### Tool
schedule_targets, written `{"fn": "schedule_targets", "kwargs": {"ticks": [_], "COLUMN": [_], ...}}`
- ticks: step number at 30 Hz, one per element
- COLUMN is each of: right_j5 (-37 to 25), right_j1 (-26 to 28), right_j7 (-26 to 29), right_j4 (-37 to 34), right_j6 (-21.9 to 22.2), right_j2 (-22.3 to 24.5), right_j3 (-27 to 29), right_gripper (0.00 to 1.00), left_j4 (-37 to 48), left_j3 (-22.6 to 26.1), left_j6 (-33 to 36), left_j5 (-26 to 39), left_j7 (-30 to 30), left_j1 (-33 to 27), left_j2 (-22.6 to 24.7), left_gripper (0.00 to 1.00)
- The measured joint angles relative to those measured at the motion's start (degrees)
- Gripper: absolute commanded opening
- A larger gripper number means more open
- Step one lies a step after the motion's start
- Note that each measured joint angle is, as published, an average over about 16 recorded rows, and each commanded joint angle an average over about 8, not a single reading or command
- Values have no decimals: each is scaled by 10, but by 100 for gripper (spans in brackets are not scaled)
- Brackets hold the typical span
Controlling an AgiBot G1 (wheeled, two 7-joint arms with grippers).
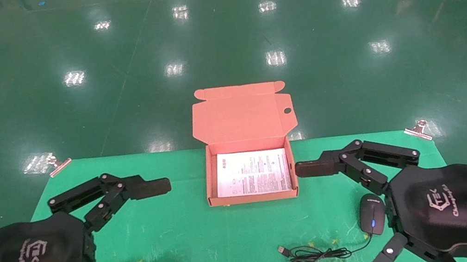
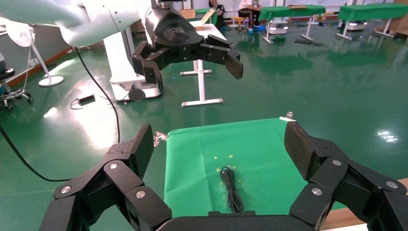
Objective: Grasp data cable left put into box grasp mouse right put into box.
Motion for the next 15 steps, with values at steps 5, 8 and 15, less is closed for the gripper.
{"fn": "schedule_targets", "kwargs": {"ticks": [5,8,15], "right_j5": [0,0,0], "right_j1": [0,0,0], "right_j7": [0,0,0], "right_j4": [0,0,0], "right_j6": [0,0,0], "right_j2": [0,0,0], "right_j3": [0,0,0], "right_gripper": [100,100,100], "left_j4": [0,0,0], "left_j3": [0,0,0], "left_j6": [0,0,0], "left_j5": [0,0,0], "left_j7": [0,0,0], "left_j1": [0,0,0], "left_j2": [0,0,0], "left_gripper": [100,100,100]}}
